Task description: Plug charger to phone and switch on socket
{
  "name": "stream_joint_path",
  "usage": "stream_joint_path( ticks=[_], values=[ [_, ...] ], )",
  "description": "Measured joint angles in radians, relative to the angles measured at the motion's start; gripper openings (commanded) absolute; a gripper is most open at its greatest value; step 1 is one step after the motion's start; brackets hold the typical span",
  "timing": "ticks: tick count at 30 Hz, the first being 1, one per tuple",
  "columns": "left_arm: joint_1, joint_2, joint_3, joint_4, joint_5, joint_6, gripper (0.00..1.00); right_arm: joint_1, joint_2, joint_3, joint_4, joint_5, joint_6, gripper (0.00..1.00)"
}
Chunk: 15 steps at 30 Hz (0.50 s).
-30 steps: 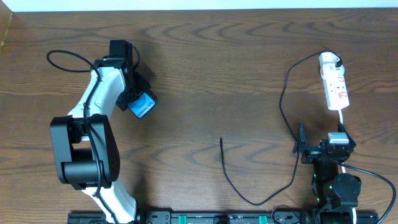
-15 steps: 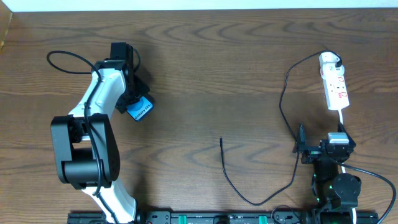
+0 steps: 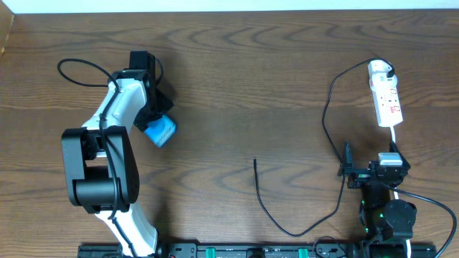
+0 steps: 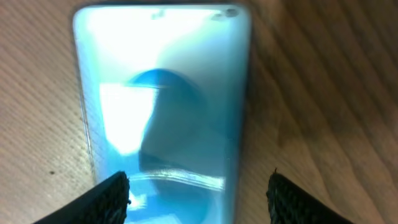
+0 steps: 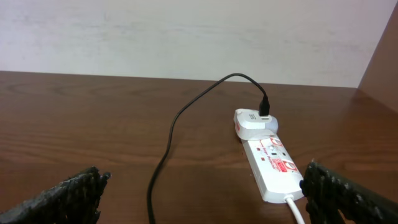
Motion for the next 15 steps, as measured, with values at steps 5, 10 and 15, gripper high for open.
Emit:
stream_joint_path(
  ticks=[5,10,15],
  values=[
    [-0.001,0.000,-0.063,0.054,-0.003,-0.002,0.07,0.000,0.000,0.000,0.000,0.000,0.000,0.99],
    [-0.001,0.000,-0.071,0.063,-0.003,-0.003,0.07,0.000,0.000,0.000,0.000,0.000,0.000,0.99],
    [-0.001,0.000,-0.071,0.064,-0.003,-0.003,0.07,0.000,0.000,0.000,0.000,0.000,0.000,0.99]
  ],
)
